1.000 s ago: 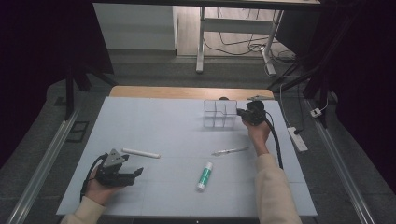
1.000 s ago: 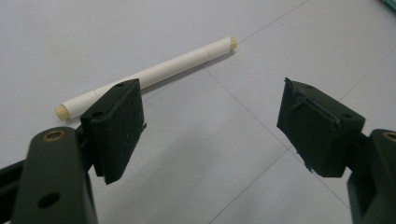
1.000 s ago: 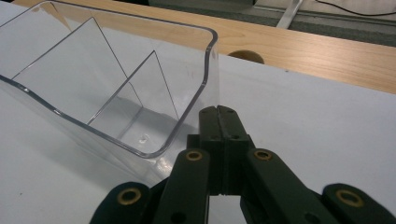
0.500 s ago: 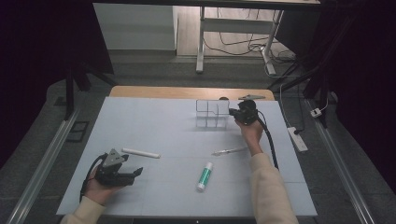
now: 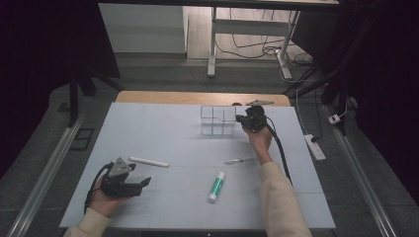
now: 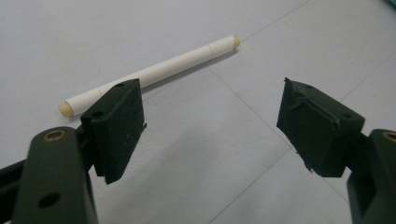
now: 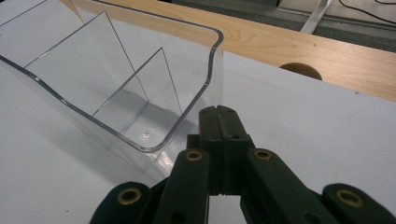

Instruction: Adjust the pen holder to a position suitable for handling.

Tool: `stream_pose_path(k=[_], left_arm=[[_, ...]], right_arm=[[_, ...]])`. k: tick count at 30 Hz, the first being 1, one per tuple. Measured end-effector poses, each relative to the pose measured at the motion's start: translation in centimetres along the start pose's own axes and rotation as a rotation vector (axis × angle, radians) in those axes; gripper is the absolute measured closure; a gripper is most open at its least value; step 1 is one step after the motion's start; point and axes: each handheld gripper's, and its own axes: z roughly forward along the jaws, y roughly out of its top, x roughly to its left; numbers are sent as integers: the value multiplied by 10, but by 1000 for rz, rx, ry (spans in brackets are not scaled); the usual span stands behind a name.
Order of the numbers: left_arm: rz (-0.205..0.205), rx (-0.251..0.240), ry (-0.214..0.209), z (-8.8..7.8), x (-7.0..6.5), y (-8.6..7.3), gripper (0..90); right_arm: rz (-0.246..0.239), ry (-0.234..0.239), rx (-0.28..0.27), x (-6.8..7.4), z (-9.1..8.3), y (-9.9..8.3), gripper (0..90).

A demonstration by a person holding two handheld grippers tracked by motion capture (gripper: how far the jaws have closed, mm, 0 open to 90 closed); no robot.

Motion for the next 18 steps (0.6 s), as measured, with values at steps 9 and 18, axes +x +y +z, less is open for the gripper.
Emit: stream_pose_path(k=[9,18], left_arm=[[0,3,1,0,0,0,227],[-9,1,2,0,1,-1,227]], right_arm=[[4,3,-2,4,4,3,890],[-13,-1,1,7,5,4,890]])
